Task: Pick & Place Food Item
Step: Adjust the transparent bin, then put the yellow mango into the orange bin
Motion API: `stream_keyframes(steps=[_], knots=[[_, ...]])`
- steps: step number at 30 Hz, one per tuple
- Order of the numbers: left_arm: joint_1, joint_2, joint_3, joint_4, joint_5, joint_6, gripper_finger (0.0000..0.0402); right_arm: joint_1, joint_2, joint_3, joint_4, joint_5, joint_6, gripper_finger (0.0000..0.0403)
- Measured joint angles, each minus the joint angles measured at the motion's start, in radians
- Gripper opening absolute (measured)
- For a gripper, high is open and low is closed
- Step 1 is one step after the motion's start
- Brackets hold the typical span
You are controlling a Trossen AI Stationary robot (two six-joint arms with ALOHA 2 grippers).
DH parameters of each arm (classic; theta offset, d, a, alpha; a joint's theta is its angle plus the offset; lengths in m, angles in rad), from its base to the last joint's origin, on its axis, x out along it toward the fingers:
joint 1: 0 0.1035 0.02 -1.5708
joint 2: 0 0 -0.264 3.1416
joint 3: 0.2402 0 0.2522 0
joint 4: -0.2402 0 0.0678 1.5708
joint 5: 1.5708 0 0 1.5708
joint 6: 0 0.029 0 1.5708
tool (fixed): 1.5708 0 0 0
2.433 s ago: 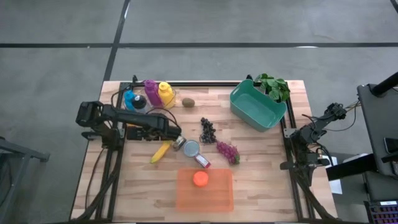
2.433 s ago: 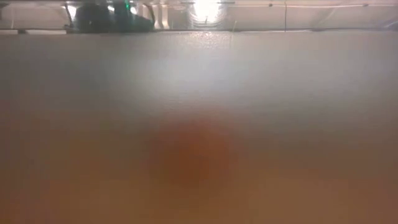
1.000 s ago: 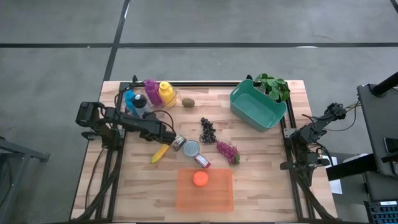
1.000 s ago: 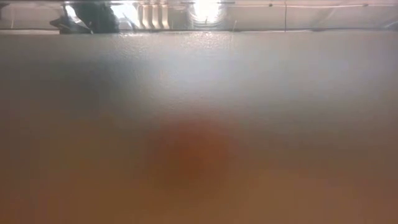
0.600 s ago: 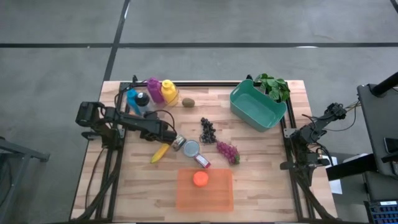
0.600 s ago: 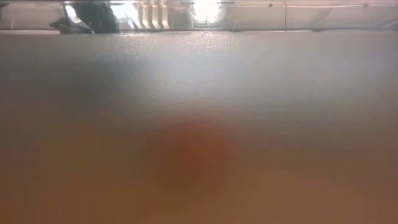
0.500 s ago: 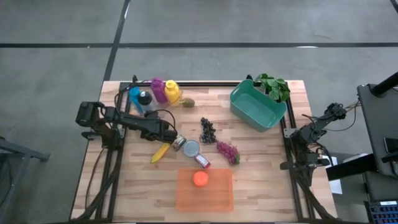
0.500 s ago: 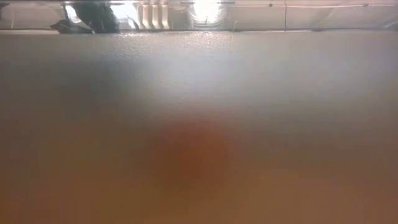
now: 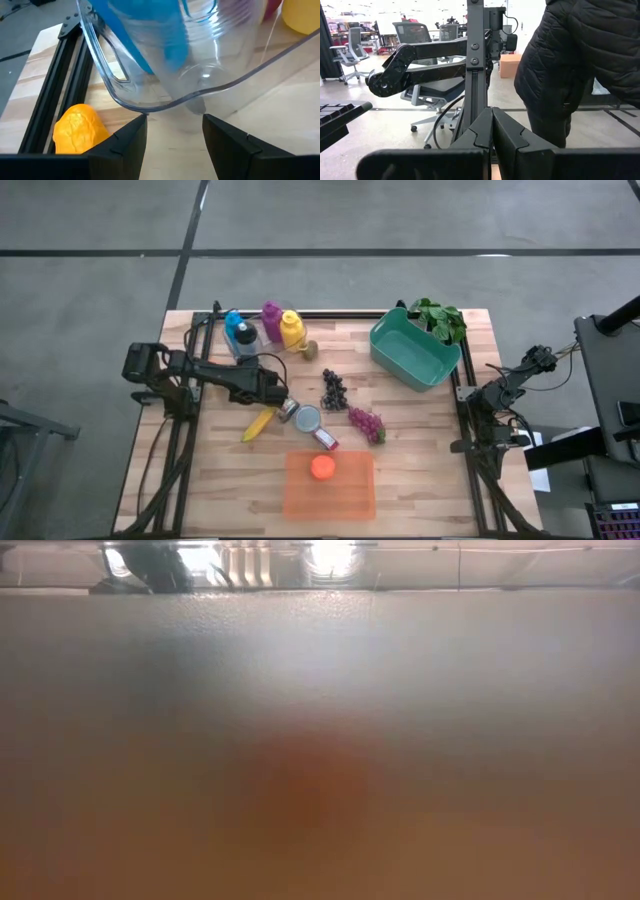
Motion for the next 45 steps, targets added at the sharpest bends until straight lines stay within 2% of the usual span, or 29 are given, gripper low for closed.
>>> stream_keyframes(steps=[6,10,16,18,24,30,34,38,43,45], knots=[[0.0,-0.004,0.0,0.005,0.018,0.0,0.0193,0.0,0.0,0.0,0.0,0.0,0.0,0.0008],[-0.006,-0.048,0.001,-0.03,0.098,-0.026,0.0193,0.0,0.0,0.0,0.0,0.0,0.0,0.0008],[-0.007,-0.128,0.001,-0.239,0.273,-0.313,0.0193,0.0,0.0,0.0,0.0,0.0,0.0,0.0008],[-0.007,-0.148,0.0,-0.287,0.312,-0.358,0.0196,0.0,0.0,0.0,0.0,0.0,0.0,0.0008],[-0.005,-0.163,-0.003,-0.353,0.319,-0.438,0.0241,0.0,0.0,0.0,0.0,0.0,0.0,0.0008],[-0.005,-0.163,-0.082,-0.304,0.329,-0.548,0.0287,0.0,0.0,0.0,0.0,0.0,0.0,0.0008],[-0.001,-0.159,-0.142,-0.23,0.328,-0.591,0.0291,0.0,0.0,0.0,0.0,0.0,0.0,0.0008],[0.022,-0.124,-0.128,-0.242,0.312,-0.602,0.0292,0.0,0.0,0.0,0.0,0.0,0.0,0.0008],[0.042,-0.12,-0.13,-0.142,0.311,-0.582,0.0292,0.0,0.0,0.0,0.0,0.0,0.0,0.0008],[0.043,-0.12,-0.13,-0.137,0.316,-0.629,0.0292,0.0,0.0,0.0,0.0,0.0,0.0,0.0008]])
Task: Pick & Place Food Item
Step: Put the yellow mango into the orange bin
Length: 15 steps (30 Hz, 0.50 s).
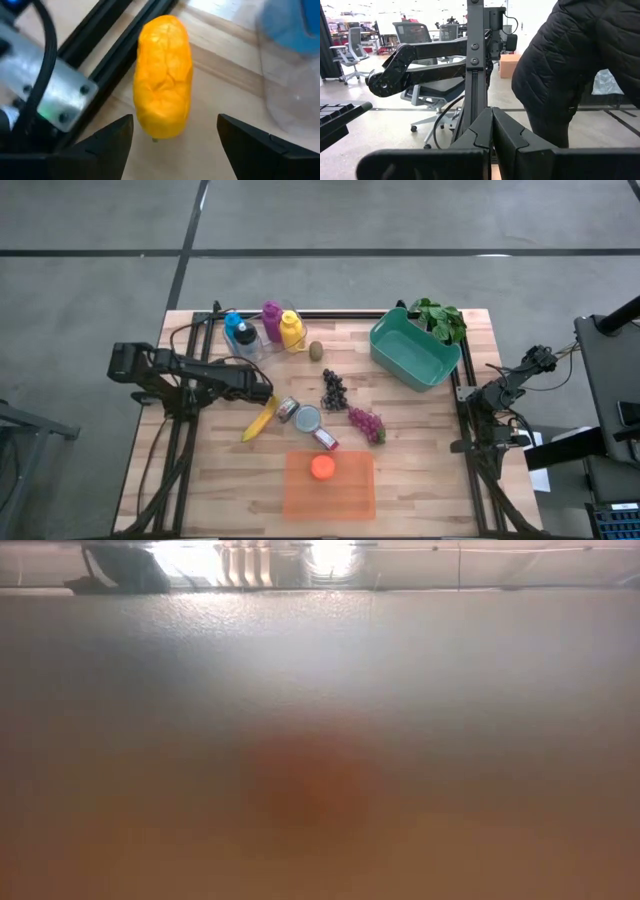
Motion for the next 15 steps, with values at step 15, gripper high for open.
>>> stream_keyframes(steps=[15], knots=[[0.0,0.134,0.0,-0.009,-0.007,-0.279,0.0292,0.0,0.001,0.0,0.0,0.0,0.0,0.0008]])
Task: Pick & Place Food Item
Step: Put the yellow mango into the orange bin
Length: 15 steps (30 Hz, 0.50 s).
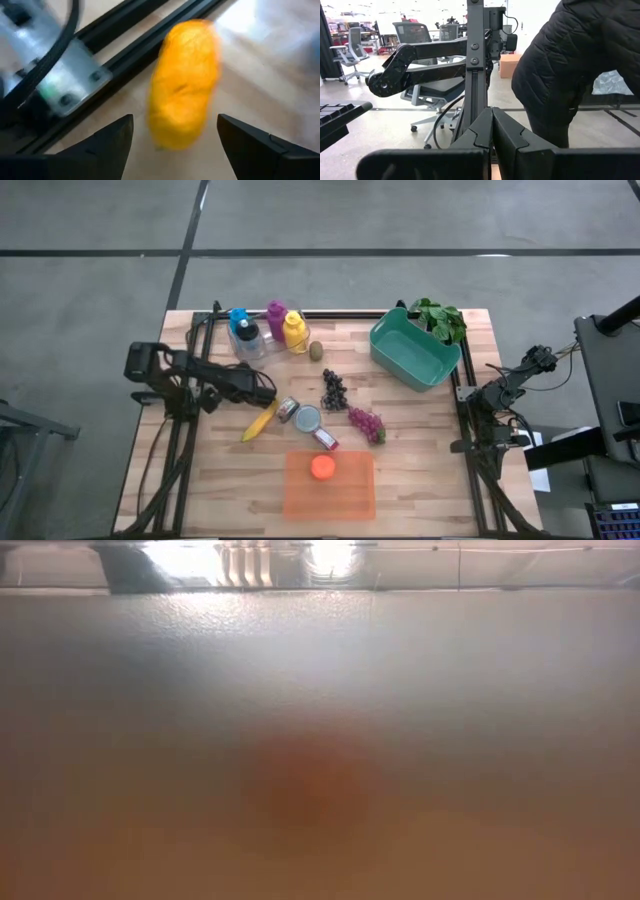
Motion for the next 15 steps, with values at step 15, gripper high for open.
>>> stream_keyframes(steps=[15], knots=[[0.005,0.061,-0.046,0.049,0.001,-0.041,0.0292,0.0,0.0,0.0,0.0,0.0,0.0,0.0008]])
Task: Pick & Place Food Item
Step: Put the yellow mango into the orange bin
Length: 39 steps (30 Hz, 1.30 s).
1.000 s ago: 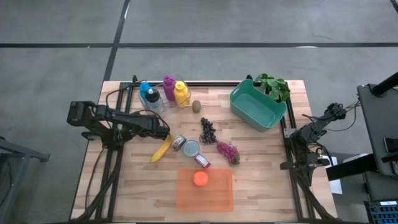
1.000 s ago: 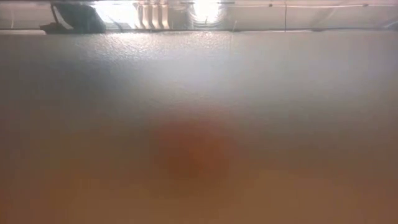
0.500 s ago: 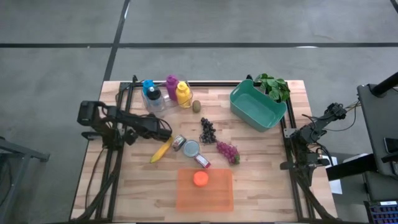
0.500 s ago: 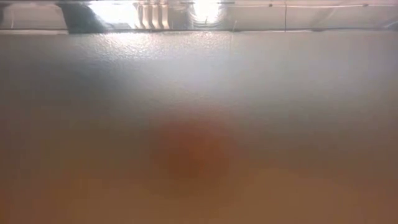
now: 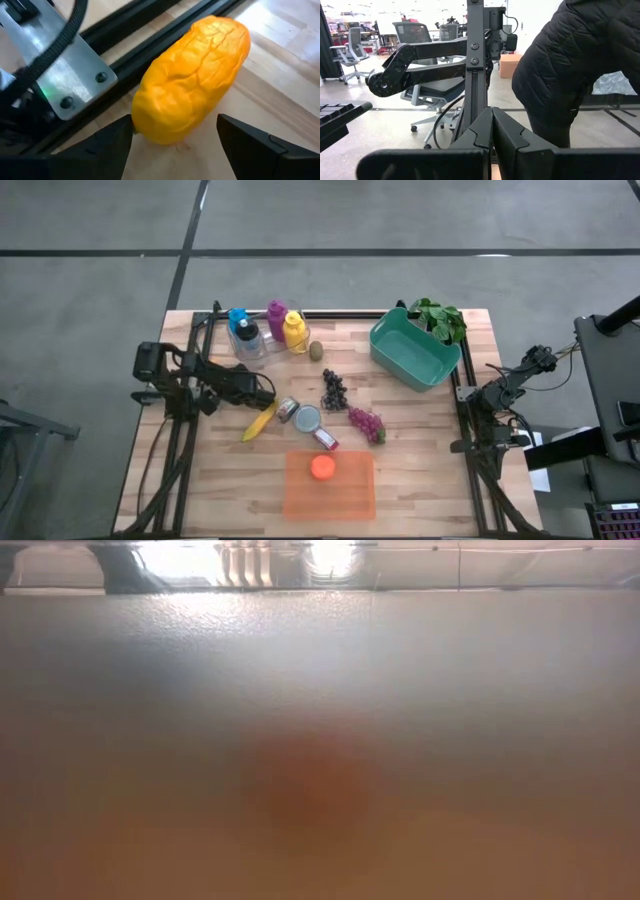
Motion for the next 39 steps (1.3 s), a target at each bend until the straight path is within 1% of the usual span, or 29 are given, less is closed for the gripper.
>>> stream_keyframes(steps=[10,17,22,24,27,32,39], knots=[[0.0,0.0,-0.016,0.044,-0.011,0.001,0.0292,0.0,0.0,0.0,0.0,0.0,0.0,0.0008],[0.0,-0.001,-0.015,0.104,-0.048,0.103,0.0289,0.0,0.0,0.0,0.0,0.0,0.0,0.0008],[0.0,-0.001,-0.016,0.097,-0.049,0.109,0.0289,0.0,0.0,0.0,0.0,0.0,0.0,0.0008],[0.0,-0.001,-0.015,0.111,-0.066,0.115,0.0289,0.0,0.0,0.0,0.0,0.0,0.0,0.0008],[0.0,-0.001,0.001,0.127,-0.087,0.163,0.0289,0.0,0.0,0.0,0.0,0.0,0.0,0.0008],[0.0,-0.002,0.023,0.093,-0.09,0.208,0.0289,0.0,0.0,0.0,0.0,0.0,0.0,0.0008],[0.0,-0.002,0.026,0.016,-0.1,0.175,0.0289,0.0,0.0,0.0,0.0,0.0,0.0,0.0008]])
